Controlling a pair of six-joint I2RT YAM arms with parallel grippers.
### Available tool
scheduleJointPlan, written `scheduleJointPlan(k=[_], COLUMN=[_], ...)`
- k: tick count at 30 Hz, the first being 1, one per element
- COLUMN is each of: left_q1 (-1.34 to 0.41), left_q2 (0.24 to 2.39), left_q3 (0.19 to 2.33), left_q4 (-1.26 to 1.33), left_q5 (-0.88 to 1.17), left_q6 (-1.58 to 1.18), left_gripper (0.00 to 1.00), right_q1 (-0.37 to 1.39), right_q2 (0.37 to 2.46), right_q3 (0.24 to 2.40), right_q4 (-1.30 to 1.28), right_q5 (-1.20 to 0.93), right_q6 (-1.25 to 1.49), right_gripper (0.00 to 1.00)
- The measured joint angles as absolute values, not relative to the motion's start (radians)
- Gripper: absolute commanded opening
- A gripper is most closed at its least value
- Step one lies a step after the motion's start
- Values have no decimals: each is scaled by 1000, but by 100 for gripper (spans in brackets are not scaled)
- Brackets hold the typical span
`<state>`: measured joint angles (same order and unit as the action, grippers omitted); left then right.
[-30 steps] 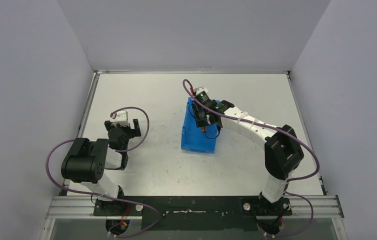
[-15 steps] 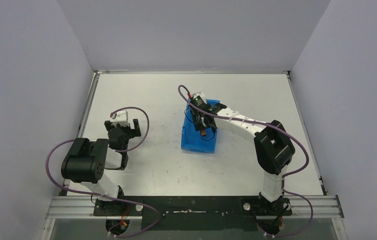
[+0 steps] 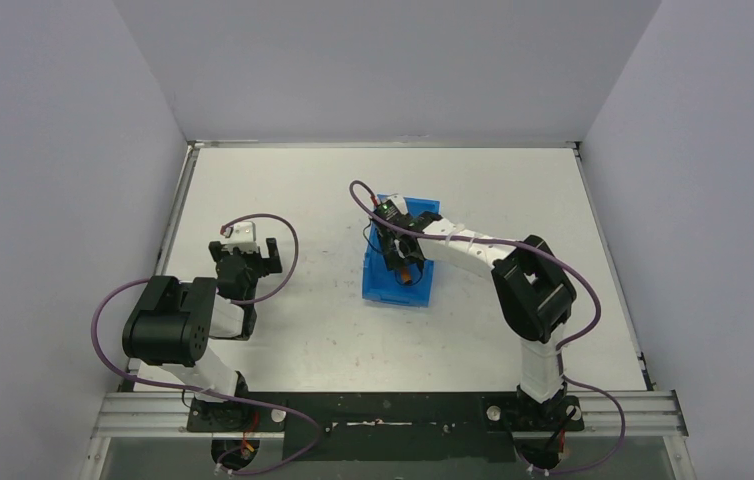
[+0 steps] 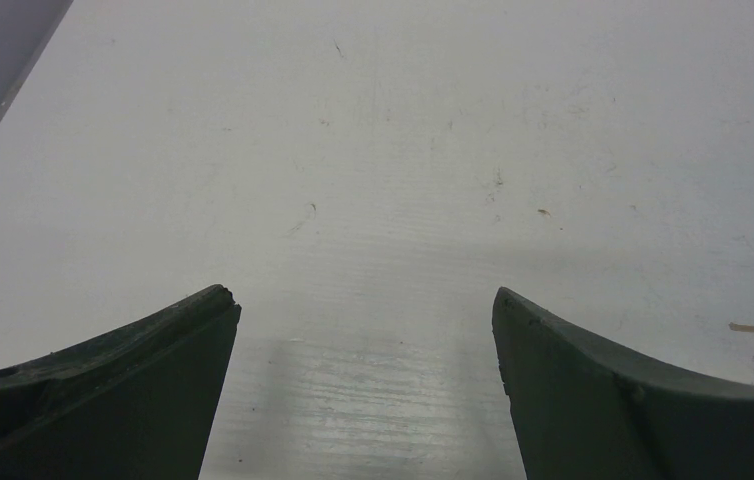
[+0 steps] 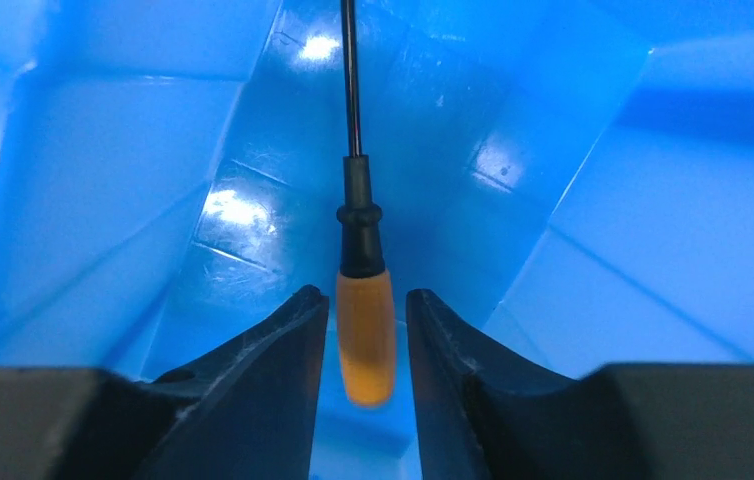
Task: Put the screwdriver in the bin
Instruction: Place the screwdriver in the bin, then reset both arms
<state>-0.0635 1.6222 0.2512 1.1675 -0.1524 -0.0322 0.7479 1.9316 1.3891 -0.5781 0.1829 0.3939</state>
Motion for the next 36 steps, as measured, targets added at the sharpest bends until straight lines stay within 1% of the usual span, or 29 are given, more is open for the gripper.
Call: scheduleJointPlan(k=[5,16,20,22,24,25,27,28,36], left_q1=[-64,-64,-64,-64,-64,-64,-64,-64,-64], left_q2=[1622,1622,1622,1622,1622,1622,1622,1622,1622], left_q3=[251,251,251,251,251,251,251,251,251], left_q4=[1168,1168,1168,1168,1168,1168,1168,1168,1168], left_q5=[-152,-152,-152,-152,-152,-152,-152,-152,-152], left_q6=[-32,-33,-33,-33,-33,-33,-32,-32,-32], left_gripper=[97,97,97,97,97,97,97,97,97], right_q1=[748,762,768,768,768,768,768,768,754], right_q2=[1932,1932,1929,1914,1887,1873,1831,1813,1670], right_q3=[1390,1420,1455,1473,1492,1502,1531,1541,1584], right_q4=[-577,-580,-595,-604,-611,-616,-619,-620,-637], right_q5=[192,217,244,261,282,290,313,323,407], right_q6=[398,397,393,387,381,378,364,359,290], right_gripper=[41,42,46,52,64,71,97,100,100])
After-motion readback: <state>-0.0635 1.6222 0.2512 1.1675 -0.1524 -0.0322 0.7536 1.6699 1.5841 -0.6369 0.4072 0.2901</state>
